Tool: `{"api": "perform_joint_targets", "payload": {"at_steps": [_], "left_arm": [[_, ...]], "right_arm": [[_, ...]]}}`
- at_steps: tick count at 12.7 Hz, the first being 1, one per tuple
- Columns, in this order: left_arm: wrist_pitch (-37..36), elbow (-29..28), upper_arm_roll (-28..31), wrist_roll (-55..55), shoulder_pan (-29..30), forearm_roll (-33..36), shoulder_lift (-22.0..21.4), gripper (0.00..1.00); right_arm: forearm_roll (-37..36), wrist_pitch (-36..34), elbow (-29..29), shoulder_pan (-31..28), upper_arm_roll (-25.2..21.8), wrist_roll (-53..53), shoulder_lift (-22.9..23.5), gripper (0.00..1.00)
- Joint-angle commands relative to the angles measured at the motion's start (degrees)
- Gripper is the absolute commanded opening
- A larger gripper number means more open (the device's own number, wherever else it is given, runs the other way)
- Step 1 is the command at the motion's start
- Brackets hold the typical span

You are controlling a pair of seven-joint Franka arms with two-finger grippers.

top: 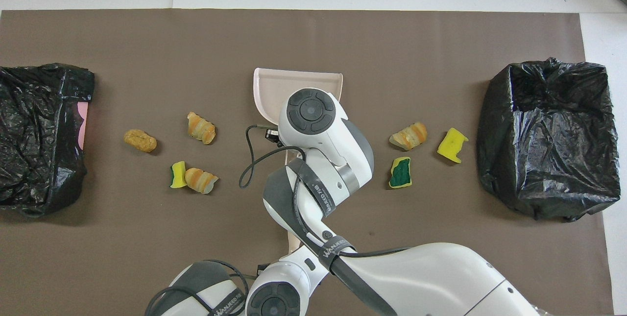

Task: Sweep and dump trash in bin

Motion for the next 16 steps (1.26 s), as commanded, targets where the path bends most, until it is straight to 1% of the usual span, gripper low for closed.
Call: {"api": "perform_joint_targets", "payload": {"at_steps": [1,3,5,6,7,9,11,12,13,15,16], "left_arm": [[-4.85,-0.65,1.03,3.82,-0.94,-0.65,-1.68,0.00],[-9.68,-0.39,1.29,5.41,-0.42,-0.65,-3.53,0.00],[-14.77,-0.39,1.99,5.59,0.11,-0.65,-5.90,0.00],[-17.93,-0.39,2.00,6.03,1.59,-0.65,-7.56,0.00],[-21.01,-0.30,2.00,6.73,2.48,-0.65,-9.32,0.00],[-26.99,-0.21,2.08,6.91,6.77,-0.65,-13.10,0.00],[-32.79,0.49,2.52,8.83,13.17,-0.65,-17.05,0.00],[-36.21,1.97,2.61,10.33,16.34,-0.65,-17.51,0.00],[-37.72,3.29,2.70,12.69,20.20,-0.56,-17.51,0.00],[-36.60,4.62,2.70,17.44,27.59,0.14,-16.55,0.00],[-35.64,4.62,2.70,20.77,31.36,0.57,-15.76,0.00]], "right_arm": [[-2.34,-0.58,-1.03,0.14,0.02,1.95,-1.29,0.00],[-2.88,-0.93,-0.07,-0.56,0.11,1.60,-1.82,0.00],[-2.70,-0.93,0.20,-1.18,-0.41,1.25,-3.66,0.00],[-2.70,-0.85,0.20,-2.57,-0.33,0.12,-4.54,0.00],[-2.09,-0.93,0.11,-3.63,-0.33,-2.33,-5.50,0.00],[-1.91,-2.33,-0.41,-6.44,-0.24,-9.53,-7.88,0.00],[-1.82,-8.20,-0.41,-8.12,-0.15,-21.63,-9.37,0.00],[-1.82,-10.58,-0.41,-8.73,-0.24,-26.65,-9.90,0.00],[-1.91,-12.69,-0.50,-9.35,-0.15,-31.84,-10.60,0.00],[-2.08,-16.39,-1.29,-9.27,-0.24,-42.73,-11.66,0.00],[-2.09,-16.66,-2.95,-9.27,-0.24,-48.27,-12.54,0.00]]}}
